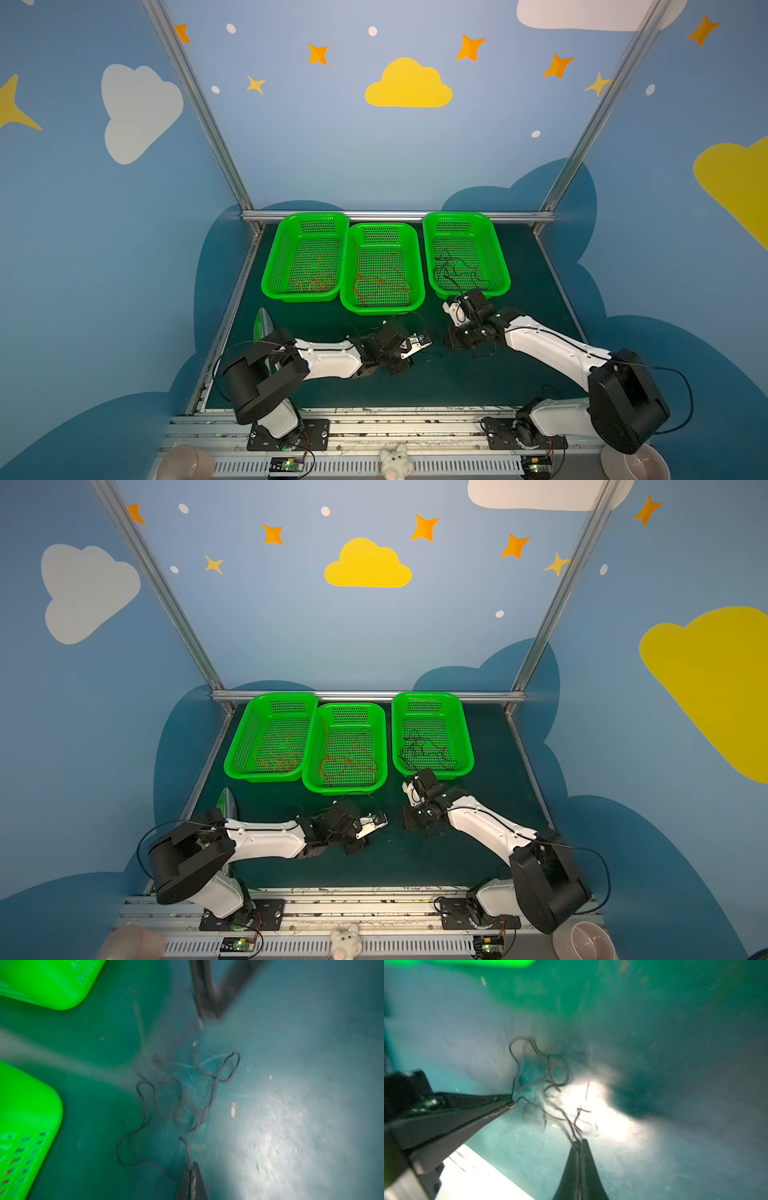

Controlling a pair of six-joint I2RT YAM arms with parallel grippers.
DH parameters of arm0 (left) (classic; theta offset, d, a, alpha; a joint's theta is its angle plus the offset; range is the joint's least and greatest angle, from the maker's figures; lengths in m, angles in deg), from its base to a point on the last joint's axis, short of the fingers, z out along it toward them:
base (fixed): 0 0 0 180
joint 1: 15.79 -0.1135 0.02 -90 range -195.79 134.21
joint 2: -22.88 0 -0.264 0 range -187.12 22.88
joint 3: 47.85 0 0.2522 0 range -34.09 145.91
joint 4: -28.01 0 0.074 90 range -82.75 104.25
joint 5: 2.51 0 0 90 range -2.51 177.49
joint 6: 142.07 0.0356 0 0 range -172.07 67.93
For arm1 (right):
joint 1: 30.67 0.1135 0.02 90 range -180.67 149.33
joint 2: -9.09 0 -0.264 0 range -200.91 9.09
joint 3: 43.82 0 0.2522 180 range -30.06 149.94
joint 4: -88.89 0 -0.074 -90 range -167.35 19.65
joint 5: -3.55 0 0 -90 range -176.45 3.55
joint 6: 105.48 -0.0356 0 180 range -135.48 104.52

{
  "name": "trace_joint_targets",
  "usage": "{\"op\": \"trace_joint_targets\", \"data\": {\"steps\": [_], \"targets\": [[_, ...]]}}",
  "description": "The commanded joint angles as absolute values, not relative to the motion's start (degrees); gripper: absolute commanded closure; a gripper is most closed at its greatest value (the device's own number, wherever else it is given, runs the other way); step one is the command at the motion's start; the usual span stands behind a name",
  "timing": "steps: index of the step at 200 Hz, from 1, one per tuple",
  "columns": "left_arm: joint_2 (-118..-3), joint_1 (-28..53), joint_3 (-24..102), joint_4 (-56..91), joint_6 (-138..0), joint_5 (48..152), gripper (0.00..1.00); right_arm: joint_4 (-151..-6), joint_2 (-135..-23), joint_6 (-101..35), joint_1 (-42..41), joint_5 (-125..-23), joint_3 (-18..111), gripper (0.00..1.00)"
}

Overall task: Untangle and sort cables by color
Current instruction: Pick up the cable from the center of the table, then straighten the cable.

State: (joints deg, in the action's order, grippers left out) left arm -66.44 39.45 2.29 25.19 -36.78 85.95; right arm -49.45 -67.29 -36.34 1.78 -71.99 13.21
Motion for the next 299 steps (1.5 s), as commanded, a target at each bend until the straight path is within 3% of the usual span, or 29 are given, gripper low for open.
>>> {"op": "trace_joint_targets", "data": {"steps": [1,104,156,173,197,219,251,299], "targets": [[-61.5,39.3,1.1,22.4,-35.3,85.9,0.97,-47.6,-66.8,-34.2,-0.6,-70.2,13.4,1.00],[-40.3,34.5,-2.1,15.0,-33.7,86.9,0.97,-47.4,-68.1,-32.8,-8.4,-68.8,14.4,1.00],[-43.3,33.4,-2.1,14.7,-34.3,96.4,0.94,-52.7,-59.4,-29.9,-7.9,-62.5,15.0,1.00],[-45.9,33.3,-0.6,15.2,-34.0,98.0,0.87,-55.0,-57.9,-27.7,-7.1,-59.8,15.0,1.00],[-47.0,33.1,0.5,20.6,-37.5,99.4,0.53,-56.7,-57.2,-27.3,-6.2,-58.2,14.9,1.00],[-46.6,33.3,1.9,24.8,-40.2,99.4,0.40,-57.0,-57.3,-26.9,-5.7,-57.7,15.2,1.00],[-46.7,33.2,4.9,28.5,-42.2,100.5,0.33,-57.3,-57.4,-25.7,-4.3,-57.0,16.4,1.00],[-52.9,33.2,7.1,37.3,-45.3,104.0,0.34,-59.0,-57.0,-25.2,-2.6,-55.9,16.8,1.00]]}}
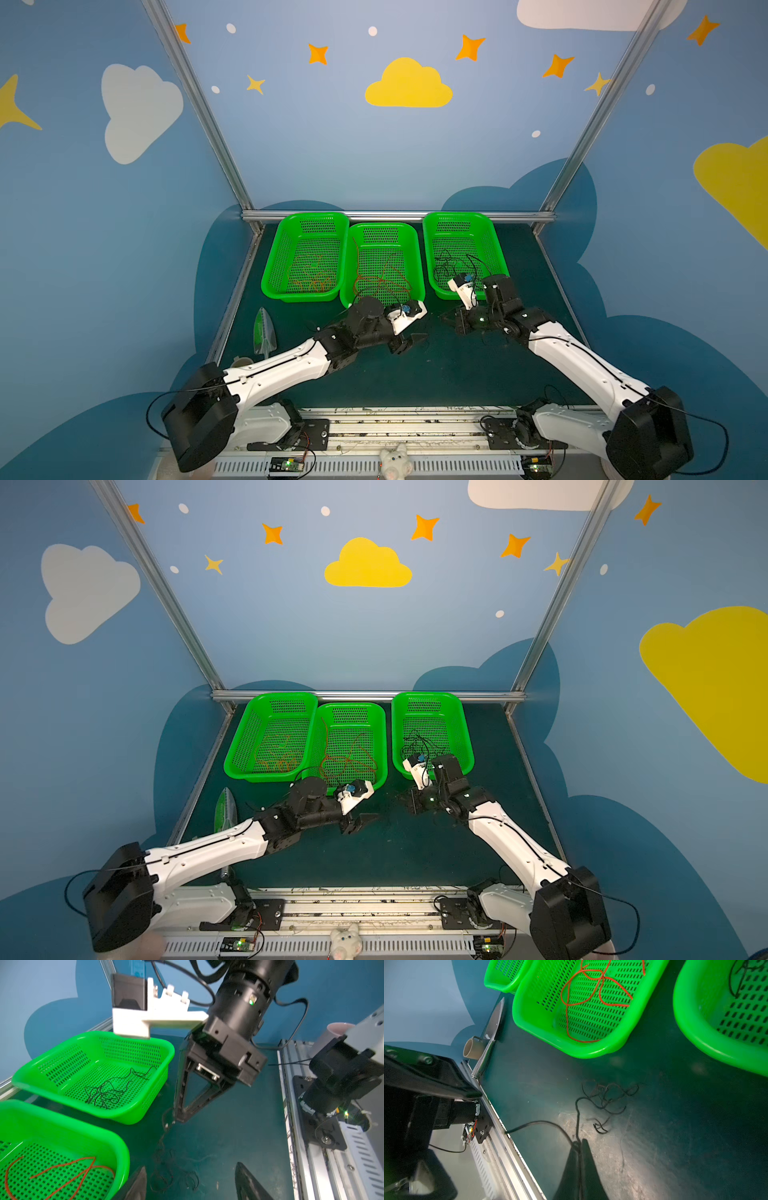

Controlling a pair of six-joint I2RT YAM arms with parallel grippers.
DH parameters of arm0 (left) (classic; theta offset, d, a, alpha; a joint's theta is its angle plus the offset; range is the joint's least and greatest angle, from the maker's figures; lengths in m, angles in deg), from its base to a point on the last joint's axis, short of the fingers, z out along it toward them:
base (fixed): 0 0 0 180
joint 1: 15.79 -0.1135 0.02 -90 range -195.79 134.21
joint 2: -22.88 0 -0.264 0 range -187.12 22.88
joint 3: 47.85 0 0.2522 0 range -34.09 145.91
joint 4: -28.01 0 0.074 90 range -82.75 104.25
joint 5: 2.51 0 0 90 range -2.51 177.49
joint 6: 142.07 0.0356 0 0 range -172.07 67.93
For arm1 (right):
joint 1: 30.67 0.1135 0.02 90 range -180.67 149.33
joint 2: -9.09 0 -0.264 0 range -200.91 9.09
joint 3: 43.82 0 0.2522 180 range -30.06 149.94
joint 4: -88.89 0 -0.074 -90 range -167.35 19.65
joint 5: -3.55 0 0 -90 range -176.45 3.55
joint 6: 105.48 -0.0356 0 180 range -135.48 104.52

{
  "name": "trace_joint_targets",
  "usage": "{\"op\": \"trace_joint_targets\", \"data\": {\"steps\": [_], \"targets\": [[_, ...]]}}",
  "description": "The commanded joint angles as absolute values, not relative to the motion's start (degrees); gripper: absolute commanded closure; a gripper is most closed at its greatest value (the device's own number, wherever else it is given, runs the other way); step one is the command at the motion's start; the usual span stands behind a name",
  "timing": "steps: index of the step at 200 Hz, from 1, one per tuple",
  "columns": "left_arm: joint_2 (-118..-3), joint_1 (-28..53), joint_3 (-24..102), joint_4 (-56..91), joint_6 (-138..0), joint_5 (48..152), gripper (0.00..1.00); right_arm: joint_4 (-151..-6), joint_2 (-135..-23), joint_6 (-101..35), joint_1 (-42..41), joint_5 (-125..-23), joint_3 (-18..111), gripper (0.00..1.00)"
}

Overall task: Untangle and sort cables by color
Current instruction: Straighten the cable.

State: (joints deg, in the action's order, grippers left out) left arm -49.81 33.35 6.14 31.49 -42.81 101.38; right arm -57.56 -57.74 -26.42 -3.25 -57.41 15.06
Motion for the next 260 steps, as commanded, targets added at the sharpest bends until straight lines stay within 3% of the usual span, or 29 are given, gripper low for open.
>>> {"op": "trace_joint_targets", "data": {"steps": [1,80,142,176,203,260], "targets": [[-53.0,33.2,7.1,37.4,-45.4,104.0,0.34,-59.0,-57.1,-25.2,-2.6,-55.8,16.8,1.00],[-57.4,33.3,9.9,42.0,-46.5,100.3,0.46,-64.7,-53.7,-23.3,-1.2,-54.2,13.3,1.00],[-58.0,33.3,10.1,42.6,-45.8,98.6,0.67,-65.6,-53.4,-22.8,-1.0,-53.6,12.9,1.00],[-58.6,33.3,11.3,39.7,-44.9,97.5,0.68,-65.8,-52.8,-22.5,-1.0,-53.2,12.9,1.00],[-58.5,33.3,11.5,40.9,-44.8,97.1,0.81,-66.1,-53.1,-22.2,-1.0,-52.8,12.6,1.00],[-58.5,33.3,12.5,41.8,-44.5,98.6,0.81,-66.4,-53.1,-22.0,-1.0,-52.6,12.6,1.00]]}}
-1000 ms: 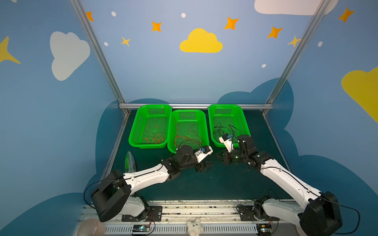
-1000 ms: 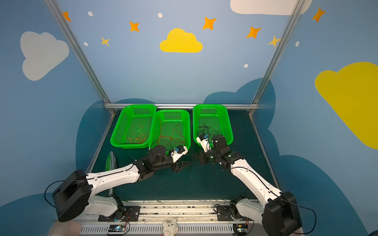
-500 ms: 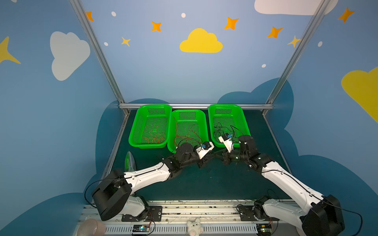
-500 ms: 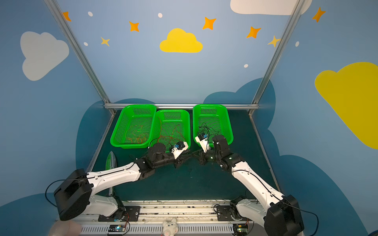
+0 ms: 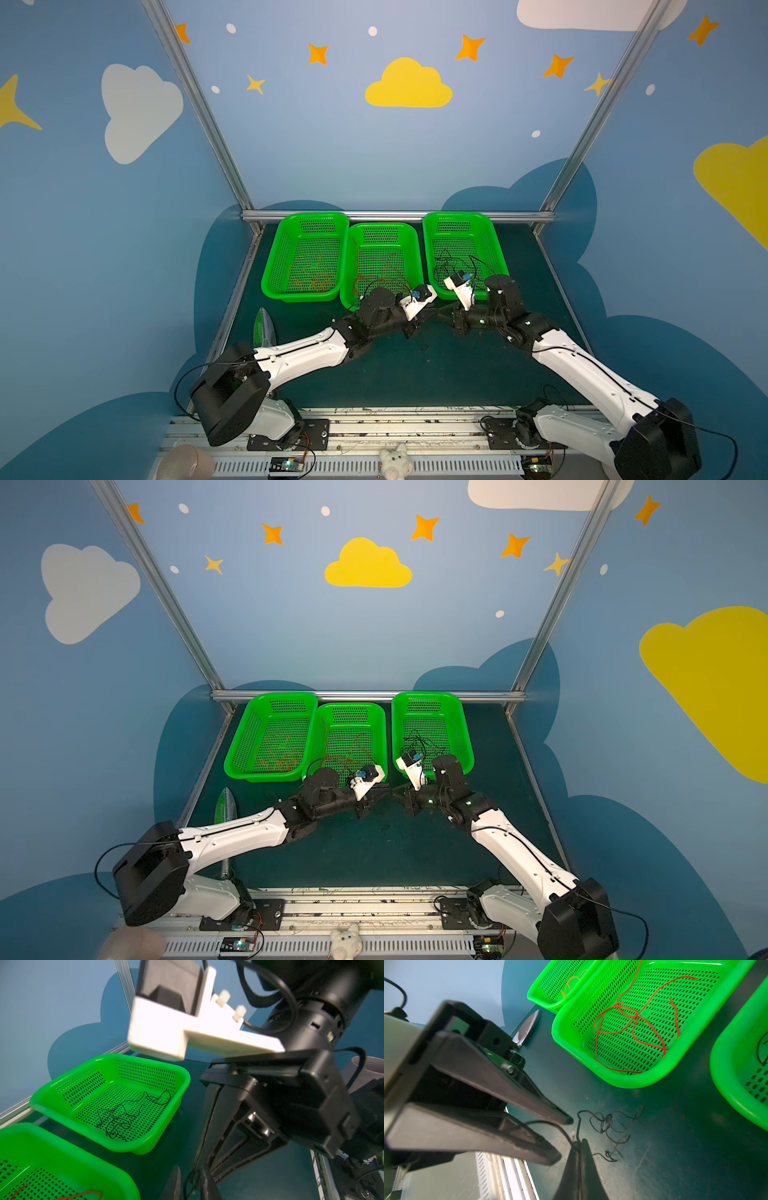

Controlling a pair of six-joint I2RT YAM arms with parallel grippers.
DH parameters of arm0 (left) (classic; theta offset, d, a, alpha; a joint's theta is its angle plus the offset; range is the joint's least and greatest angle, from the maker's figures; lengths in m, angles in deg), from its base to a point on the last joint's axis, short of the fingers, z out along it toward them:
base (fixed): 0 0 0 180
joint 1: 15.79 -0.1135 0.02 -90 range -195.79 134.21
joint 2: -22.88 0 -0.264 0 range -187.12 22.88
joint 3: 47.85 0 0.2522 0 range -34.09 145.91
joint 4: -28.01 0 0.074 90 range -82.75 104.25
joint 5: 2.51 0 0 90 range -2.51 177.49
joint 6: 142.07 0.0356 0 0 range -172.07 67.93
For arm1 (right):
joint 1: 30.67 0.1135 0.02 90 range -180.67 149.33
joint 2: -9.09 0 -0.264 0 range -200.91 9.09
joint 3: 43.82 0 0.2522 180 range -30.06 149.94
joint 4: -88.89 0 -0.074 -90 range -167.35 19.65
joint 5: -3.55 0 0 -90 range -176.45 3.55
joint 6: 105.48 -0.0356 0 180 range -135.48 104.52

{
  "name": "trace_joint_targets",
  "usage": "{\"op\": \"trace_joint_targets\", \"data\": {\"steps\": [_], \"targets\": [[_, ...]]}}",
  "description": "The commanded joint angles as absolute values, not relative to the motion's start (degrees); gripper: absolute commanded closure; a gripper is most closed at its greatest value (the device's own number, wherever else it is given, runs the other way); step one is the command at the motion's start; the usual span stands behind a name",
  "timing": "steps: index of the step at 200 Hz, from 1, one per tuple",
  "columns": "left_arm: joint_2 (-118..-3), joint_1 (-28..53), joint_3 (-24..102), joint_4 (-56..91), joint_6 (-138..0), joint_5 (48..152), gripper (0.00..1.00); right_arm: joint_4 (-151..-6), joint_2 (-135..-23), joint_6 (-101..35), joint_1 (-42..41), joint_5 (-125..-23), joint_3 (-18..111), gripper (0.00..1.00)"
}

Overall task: Untangle and sort cables by color
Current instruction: Straighten the cable.

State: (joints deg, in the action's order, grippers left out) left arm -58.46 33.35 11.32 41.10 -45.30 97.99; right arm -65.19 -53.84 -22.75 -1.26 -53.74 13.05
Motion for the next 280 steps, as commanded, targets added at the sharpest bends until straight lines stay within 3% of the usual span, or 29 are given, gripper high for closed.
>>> {"op": "trace_joint_targets", "data": {"steps": [1,33,95,132,176,234,247,280], "targets": [[-58.6,33.3,12.6,41.8,-44.5,98.5,0.81,-66.3,-53.0,-22.0,-1.0,-52.6,12.6,1.00],[-59.0,33.3,12.4,40.6,-44.5,98.2,0.85,-66.3,-52.6,-22.0,-1.1,-52.8,12.5,1.00],[-58.9,33.3,13.7,37.6,-43.4,98.3,0.82,-66.7,-52.3,-22.0,-1.2,-53.1,12.6,1.00],[-58.7,33.2,14.1,38.0,-43.1,98.1,0.97,-66.7,-52.3,-21.7,-1.2,-52.8,12.5,1.00],[-57.1,33.2,16.8,36.2,-41.6,98.7,0.97,-65.5,-51.4,-24.1,-1.3,-56.8,12.4,1.00],[-52.4,33.6,18.7,36.2,-40.5,100.5,0.97,-69.2,-49.2,-27.2,-1.6,-62.6,6.4,0.56],[-51.5,33.9,19.4,35.9,-39.9,100.4,0.97,-70.2,-49.2,-27.8,-1.6,-63.1,5.3,0.54],[-51.0,34.3,20.8,34.5,-38.5,100.3,0.97,-70.8,-49.4,-28.5,-1.7,-62.7,5.0,0.60]]}}
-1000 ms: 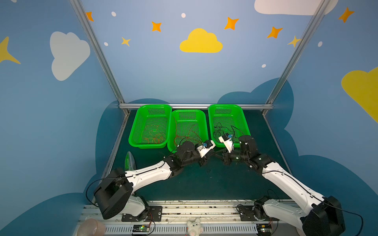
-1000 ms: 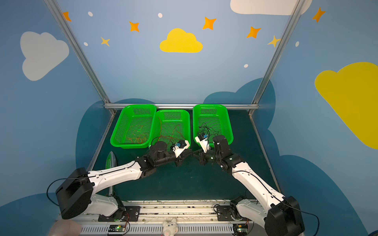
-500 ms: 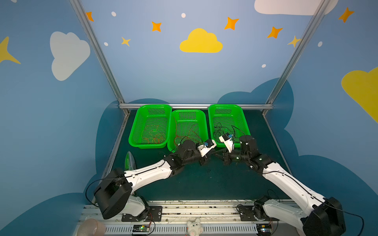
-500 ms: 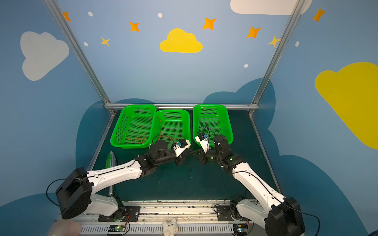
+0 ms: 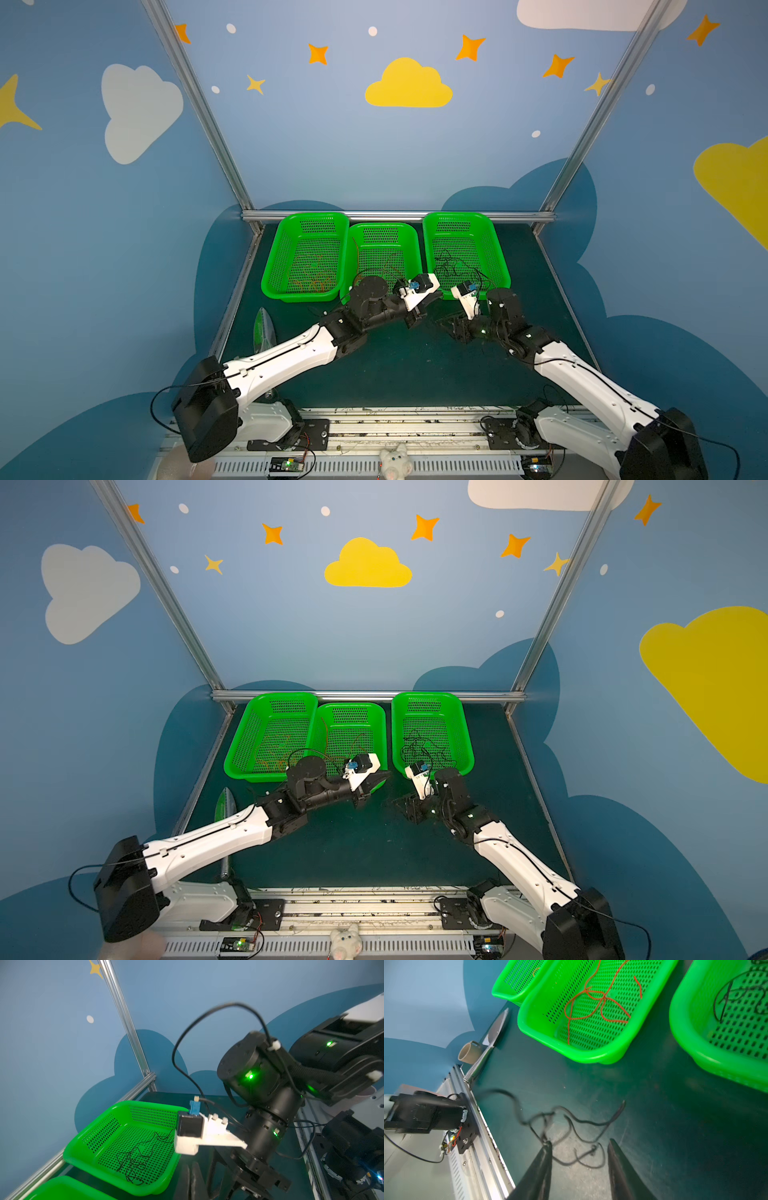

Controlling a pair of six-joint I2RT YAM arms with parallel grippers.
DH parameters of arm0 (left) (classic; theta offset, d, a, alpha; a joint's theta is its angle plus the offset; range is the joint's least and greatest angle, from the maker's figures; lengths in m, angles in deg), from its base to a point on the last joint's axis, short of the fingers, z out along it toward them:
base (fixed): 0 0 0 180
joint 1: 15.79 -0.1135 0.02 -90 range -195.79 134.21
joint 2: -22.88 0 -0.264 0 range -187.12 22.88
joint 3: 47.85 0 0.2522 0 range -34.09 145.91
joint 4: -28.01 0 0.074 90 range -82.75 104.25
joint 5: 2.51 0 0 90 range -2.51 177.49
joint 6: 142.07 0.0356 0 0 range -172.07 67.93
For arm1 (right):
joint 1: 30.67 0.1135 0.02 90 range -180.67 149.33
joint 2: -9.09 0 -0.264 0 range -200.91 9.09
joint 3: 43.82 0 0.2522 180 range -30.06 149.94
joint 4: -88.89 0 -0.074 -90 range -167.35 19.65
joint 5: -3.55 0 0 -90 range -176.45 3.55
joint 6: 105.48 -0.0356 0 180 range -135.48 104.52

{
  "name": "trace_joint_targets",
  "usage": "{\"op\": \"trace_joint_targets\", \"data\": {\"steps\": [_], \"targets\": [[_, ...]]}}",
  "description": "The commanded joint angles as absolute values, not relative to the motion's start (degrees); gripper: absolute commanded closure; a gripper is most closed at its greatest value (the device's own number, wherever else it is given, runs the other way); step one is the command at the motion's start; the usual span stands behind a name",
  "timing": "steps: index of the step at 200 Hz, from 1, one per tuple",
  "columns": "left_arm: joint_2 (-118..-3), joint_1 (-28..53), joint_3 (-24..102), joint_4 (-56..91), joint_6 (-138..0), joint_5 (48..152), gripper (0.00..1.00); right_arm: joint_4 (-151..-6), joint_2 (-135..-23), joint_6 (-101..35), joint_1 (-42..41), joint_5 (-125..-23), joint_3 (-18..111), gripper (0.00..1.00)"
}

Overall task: Untangle and sort cables by color
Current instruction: Straighten the cable.

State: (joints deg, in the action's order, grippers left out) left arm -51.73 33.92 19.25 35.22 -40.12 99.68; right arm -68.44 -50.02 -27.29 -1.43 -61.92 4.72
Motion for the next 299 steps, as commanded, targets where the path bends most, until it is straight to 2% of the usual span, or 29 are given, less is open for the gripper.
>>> {"op": "trace_joint_targets", "data": {"steps": [1,60,131,189,249,299], "targets": [[-50.9,34.3,20.8,34.6,-38.5,100.2,0.97,-70.8,-49.4,-28.5,-1.7,-62.7,5.0,0.59],[-51.6,34.2,26.2,33.3,-34.7,100.5,0.97,-73.6,-50.6,-31.4,-1.7,-62.7,2.3,0.51],[-53.6,34.3,32.3,32.8,-32.4,103.0,0.97,-74.8,-56.5,-34.0,-1.7,-55.8,4.9,0.47],[-55.3,33.7,35.5,32.2,-30.6,103.6,0.97,-77.4,-52.0,-33.9,-1.7,-53.1,3.7,0.50],[-56.2,33.3,37.4,31.8,-30.7,105.4,0.97,-80.5,-47.6,-33.5,-1.7,-51.5,1.2,0.48],[-56.4,33.2,38.8,31.6,-30.3,105.4,0.97,-80.9,-49.7,-33.0,-1.6,-48.7,2.5,0.61]]}}
